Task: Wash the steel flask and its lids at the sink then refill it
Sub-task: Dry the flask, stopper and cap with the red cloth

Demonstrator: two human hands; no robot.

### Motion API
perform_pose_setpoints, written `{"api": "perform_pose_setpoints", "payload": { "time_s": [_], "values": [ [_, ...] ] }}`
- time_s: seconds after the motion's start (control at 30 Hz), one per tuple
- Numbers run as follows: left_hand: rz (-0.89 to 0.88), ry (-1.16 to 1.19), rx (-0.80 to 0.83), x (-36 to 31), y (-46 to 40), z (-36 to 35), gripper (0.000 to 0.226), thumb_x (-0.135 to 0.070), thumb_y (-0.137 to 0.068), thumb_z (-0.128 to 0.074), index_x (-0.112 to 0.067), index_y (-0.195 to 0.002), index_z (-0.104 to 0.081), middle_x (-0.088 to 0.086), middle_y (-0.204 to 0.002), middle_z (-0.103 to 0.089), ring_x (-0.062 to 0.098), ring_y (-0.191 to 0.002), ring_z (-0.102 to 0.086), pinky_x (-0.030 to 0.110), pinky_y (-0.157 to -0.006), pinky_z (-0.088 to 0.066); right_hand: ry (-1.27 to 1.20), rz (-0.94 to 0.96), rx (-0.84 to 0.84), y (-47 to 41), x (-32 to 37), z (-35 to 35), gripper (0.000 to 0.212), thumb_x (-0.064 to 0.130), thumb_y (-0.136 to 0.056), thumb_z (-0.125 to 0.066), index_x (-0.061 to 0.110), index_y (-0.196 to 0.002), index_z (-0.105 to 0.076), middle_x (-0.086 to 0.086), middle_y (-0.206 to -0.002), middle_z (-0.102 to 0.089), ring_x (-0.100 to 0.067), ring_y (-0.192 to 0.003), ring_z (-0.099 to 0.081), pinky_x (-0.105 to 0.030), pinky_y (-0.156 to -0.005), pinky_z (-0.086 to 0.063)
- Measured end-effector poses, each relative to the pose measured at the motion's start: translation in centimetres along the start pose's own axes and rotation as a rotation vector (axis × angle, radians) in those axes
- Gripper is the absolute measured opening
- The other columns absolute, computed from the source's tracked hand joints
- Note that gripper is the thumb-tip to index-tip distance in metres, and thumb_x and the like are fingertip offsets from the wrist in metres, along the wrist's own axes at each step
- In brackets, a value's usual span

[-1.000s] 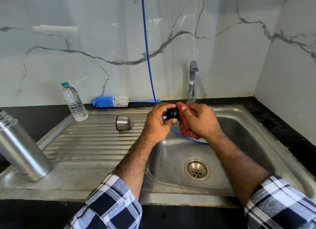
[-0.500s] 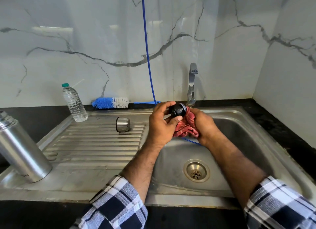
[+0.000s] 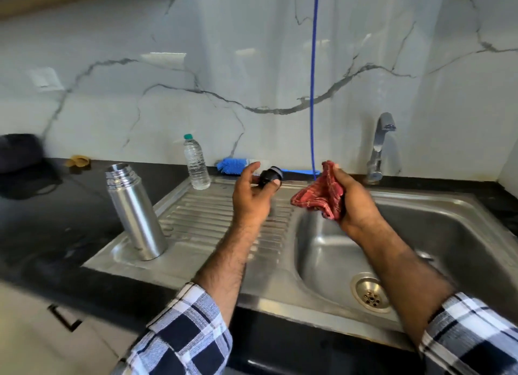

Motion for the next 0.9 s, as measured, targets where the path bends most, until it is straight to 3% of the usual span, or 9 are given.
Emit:
{"api": "perform_pose_setpoints", "payload": {
  "time_s": [0.07,0.1,0.2,0.27,0.33,0.47,0.53,0.7,0.9],
  "values": [
    [0.050,0.021,-0.032,0.1,-0.4,4.0,0.035,-0.033,-0.074,-0.088,-0.038,-0.107,-0.078,-0.001,-0.109,-0.074,0.031,-0.105,-0.076,0.055,-0.091,-0.064,0.023,-0.044,0.111,0.0,-1.8,-4.0,0.054,0.045,-0.109,-0.049,0.011,-0.079,-0.079,-0.015,-0.072,-0.076,-0.023,-0.057,-0.073,-0.021,-0.048,-0.052],
    [0.074,0.007,-0.041,0.4,-0.4,5.6,0.027,-0.026,-0.079,-0.087,-0.034,-0.103,-0.078,-0.003,-0.105,-0.074,0.031,-0.105,-0.076,0.055,-0.090,-0.065,0.047,-0.074,0.156,0.3,-2.7,-5.9,0.061,0.047,-0.108,-0.049,0.008,-0.074,-0.081,-0.016,-0.074,-0.077,-0.024,-0.062,-0.075,-0.023,-0.055,-0.056],
    [0.109,-0.147,-0.109,1.5,-0.7,10.7,0.023,-0.023,-0.085,-0.087,-0.035,-0.100,-0.076,-0.008,-0.101,-0.075,0.022,-0.100,-0.076,0.046,-0.085,-0.065,0.104,-0.095,0.202,0.0,-5.6,-10.7,0.048,0.049,-0.098,-0.066,0.003,-0.092,-0.078,-0.026,-0.096,-0.078,-0.038,-0.084,-0.076,-0.044,-0.082,-0.061],
    [0.166,-0.227,-0.177,2.3,-0.7,13.1,0.027,-0.023,-0.081,-0.091,-0.031,-0.100,-0.073,-0.007,-0.099,-0.076,0.012,-0.089,-0.073,0.030,-0.076,-0.058,0.146,-0.085,0.149,-1.1,-7.5,-12.3,0.054,0.050,-0.080,-0.082,0.004,-0.109,-0.074,-0.027,-0.108,-0.077,-0.042,-0.090,-0.077,-0.049,-0.079,-0.062],
    [0.251,-0.300,-0.251,2.7,-0.6,15.0,0.029,-0.029,-0.077,-0.094,-0.025,-0.093,-0.071,-0.005,-0.095,-0.076,0.011,-0.082,-0.071,0.023,-0.065,-0.050,0.140,-0.077,0.109,-1.7,-8.9,-13.7,0.060,0.044,-0.075,-0.086,0.002,-0.115,-0.072,-0.026,-0.106,-0.077,-0.042,-0.088,-0.077,-0.050,-0.074,-0.064],
    [0.438,-0.432,-0.277,4.3,-0.9,16.9,0.048,-0.053,-0.064,-0.091,-0.014,-0.084,-0.072,0.004,-0.072,-0.078,0.023,-0.066,-0.077,0.036,-0.060,-0.065,0.193,-0.062,0.052,-2.0,-9.9,-15.5,0.025,0.028,-0.089,-0.082,0.009,-0.101,-0.070,-0.018,-0.090,-0.078,-0.032,-0.068,-0.075,-0.039,-0.060,-0.061],
    [0.488,-0.424,-0.240,4.9,-1.2,16.5,0.047,-0.045,-0.067,-0.089,-0.006,-0.088,-0.075,0.007,-0.064,-0.076,0.022,-0.054,-0.076,0.038,-0.052,-0.064,0.240,-0.044,0.053,-2.1,-10.0,-15.9,0.021,0.028,-0.091,-0.081,0.012,-0.098,-0.070,-0.015,-0.090,-0.078,-0.031,-0.070,-0.075,-0.040,-0.062,-0.063],
    [0.508,-0.458,-0.169,5.3,-1.7,15.6,0.037,-0.036,-0.077,-0.087,-0.002,-0.088,-0.077,0.007,-0.061,-0.075,0.017,-0.047,-0.073,0.023,-0.043,-0.052,0.336,-0.045,0.041,-2.4,-10.3,-15.8,0.032,0.034,-0.089,-0.082,0.011,-0.107,-0.071,-0.013,-0.096,-0.080,-0.033,-0.082,-0.079,-0.045,-0.070,-0.067],
    [0.509,-0.530,-0.141,5.7,-1.5,15.4,0.046,-0.050,-0.080,-0.090,-0.007,-0.081,-0.074,0.002,-0.056,-0.072,0.011,-0.040,-0.065,0.019,-0.039,-0.046,0.354,-0.052,0.018,-2.7,-10.4,-14.8,0.034,0.035,-0.086,-0.084,0.011,-0.106,-0.071,-0.017,-0.096,-0.080,-0.039,-0.083,-0.079,-0.059,-0.078,-0.065]
  ]
}}
Point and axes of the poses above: each hand's wrist, its own y-axis away from the middle knuckle, its own z-axis out of the back of the hand, x = y × z, the point moved 6 cm from there along -y, towards the middle knuckle
